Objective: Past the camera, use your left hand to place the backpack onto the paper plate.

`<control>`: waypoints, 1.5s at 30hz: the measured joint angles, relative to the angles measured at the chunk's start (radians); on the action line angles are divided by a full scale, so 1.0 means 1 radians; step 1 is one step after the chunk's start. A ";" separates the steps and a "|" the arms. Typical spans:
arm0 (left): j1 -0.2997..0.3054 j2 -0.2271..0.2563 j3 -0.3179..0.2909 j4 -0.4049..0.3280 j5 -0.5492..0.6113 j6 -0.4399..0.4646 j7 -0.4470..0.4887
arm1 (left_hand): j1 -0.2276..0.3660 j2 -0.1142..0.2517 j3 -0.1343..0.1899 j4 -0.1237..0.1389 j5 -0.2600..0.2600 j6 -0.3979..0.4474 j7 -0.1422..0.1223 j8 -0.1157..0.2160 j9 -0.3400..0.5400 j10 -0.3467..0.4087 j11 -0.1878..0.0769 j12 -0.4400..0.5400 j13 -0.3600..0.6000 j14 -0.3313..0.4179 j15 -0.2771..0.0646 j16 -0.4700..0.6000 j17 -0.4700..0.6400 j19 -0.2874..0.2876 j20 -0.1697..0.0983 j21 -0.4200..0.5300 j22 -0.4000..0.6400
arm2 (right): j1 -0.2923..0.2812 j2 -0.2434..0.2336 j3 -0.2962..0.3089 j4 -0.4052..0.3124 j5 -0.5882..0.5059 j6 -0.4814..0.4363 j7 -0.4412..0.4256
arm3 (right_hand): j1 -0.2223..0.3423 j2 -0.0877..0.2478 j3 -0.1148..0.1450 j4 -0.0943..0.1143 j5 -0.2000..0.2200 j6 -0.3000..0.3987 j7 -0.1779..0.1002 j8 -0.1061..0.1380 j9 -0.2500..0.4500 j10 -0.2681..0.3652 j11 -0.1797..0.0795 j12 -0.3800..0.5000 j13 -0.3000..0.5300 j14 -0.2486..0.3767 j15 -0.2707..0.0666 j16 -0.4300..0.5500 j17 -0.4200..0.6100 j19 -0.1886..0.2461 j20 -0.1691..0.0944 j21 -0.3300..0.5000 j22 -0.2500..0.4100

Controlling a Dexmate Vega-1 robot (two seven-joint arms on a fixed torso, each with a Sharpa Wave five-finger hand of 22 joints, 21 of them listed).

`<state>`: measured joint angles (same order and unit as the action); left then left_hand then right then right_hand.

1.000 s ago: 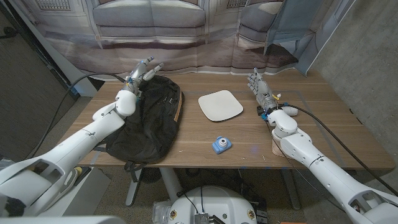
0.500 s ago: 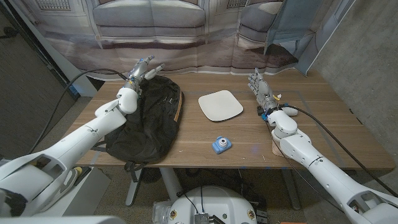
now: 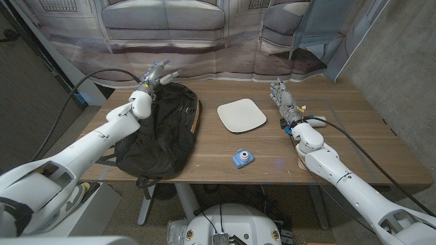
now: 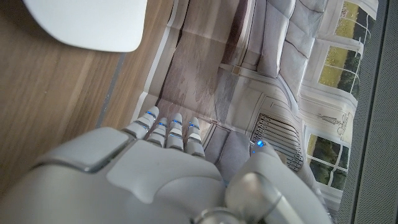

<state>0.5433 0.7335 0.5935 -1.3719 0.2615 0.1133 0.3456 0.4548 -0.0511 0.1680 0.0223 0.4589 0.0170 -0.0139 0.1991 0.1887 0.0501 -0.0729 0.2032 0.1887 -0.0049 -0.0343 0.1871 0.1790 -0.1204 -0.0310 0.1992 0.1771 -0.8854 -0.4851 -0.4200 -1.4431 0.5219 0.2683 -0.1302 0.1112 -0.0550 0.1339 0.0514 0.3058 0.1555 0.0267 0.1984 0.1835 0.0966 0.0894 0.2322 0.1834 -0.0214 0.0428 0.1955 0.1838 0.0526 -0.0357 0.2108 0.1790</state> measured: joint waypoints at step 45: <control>-0.118 0.010 0.117 0.013 0.106 0.171 -0.193 | 0.140 -0.131 -0.086 -0.120 -0.030 -0.185 0.007 -0.014 0.009 -0.139 0.007 -0.011 0.005 -0.101 0.036 -0.010 0.005 0.018 0.099 -0.004 0.000 | -0.001 0.009 0.001 -0.034 -0.016 -0.024 -0.051 | 0.000 0.000 -0.012 -0.004 0.000 0.009 -0.002 0.000 0.000 0.020 0.005 0.000 0.000 0.031 0.005 0.000 0.000 0.036 0.000 0.004 0.005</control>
<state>0.4257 0.7432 0.7108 -1.3593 0.3672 0.2838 0.1523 0.5952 -0.1817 0.0825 -0.0982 0.4288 -0.1680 -0.0071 0.1850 0.1980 -0.0887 -0.0662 0.1918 0.1933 -0.1055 0.0021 0.1772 0.1841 -0.1024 0.0678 0.1953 0.1771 -0.8860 -0.4765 -0.4194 -1.4774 0.5054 0.2445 -0.1815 0.1112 -0.0550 0.1214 0.0472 0.3058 0.1646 0.0249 0.1984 0.1835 0.1162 0.0946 0.2322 0.1834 0.0092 0.0483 0.1955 0.1836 0.0885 -0.0358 0.2149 0.1839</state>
